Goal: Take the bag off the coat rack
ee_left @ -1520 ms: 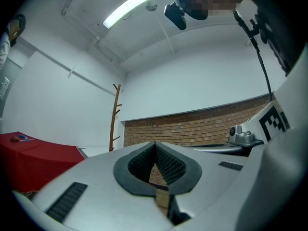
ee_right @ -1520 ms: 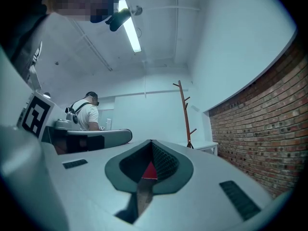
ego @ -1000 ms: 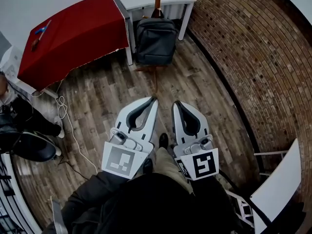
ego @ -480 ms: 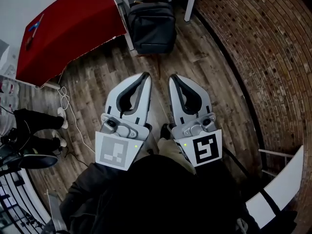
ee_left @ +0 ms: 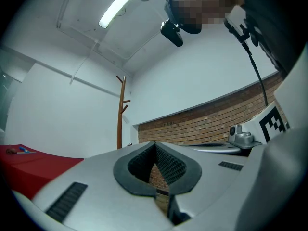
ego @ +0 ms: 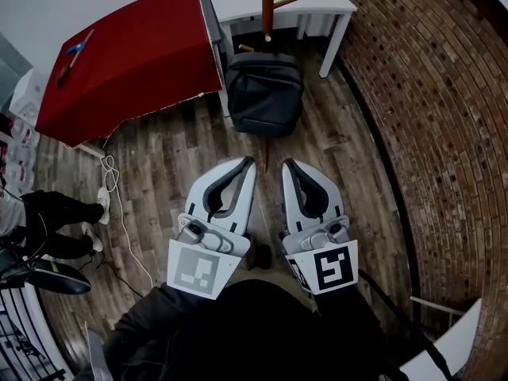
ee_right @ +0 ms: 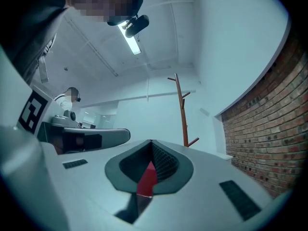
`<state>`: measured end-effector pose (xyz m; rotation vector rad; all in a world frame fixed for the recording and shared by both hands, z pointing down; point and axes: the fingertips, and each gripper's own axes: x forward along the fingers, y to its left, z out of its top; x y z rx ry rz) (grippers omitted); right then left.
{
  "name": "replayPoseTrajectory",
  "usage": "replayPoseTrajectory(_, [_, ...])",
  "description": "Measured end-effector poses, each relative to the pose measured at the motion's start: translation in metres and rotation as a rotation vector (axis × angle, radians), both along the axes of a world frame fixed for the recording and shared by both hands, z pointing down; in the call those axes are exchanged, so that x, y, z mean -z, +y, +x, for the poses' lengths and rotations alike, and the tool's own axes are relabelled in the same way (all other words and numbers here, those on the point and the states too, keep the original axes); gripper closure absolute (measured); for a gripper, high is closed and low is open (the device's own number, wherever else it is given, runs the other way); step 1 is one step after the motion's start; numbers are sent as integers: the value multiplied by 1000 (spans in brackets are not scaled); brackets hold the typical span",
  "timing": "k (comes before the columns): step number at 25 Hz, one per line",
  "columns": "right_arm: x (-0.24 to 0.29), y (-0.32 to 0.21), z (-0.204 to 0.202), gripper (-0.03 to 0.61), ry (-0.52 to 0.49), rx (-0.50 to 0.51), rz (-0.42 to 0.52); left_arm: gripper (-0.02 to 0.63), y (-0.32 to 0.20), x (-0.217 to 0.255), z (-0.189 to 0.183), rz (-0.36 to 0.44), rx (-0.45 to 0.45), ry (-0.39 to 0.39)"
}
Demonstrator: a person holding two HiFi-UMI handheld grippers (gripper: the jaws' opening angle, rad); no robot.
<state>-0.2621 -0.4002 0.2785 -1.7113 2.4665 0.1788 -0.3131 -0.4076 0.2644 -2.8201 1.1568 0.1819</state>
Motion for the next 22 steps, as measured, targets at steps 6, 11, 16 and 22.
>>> replayPoseTrajectory(6, [-13,-65,14,575,6,-9,-26,604,-65,-14,9,-25,2,-1])
replayPoseTrajectory(11, [-21,-129,24,575,9,-28,-45,604,-131,-21,15,-42,-11,0])
replayPoseTrajectory(16, [-21,-196,31,575,12,-55,-42,604,-202,-30,19,-68,-41,-8])
replayPoseTrajectory(22, [-11,-268,40,575,13,-106,-31,604,-276,-22,21,-60,-83,6])
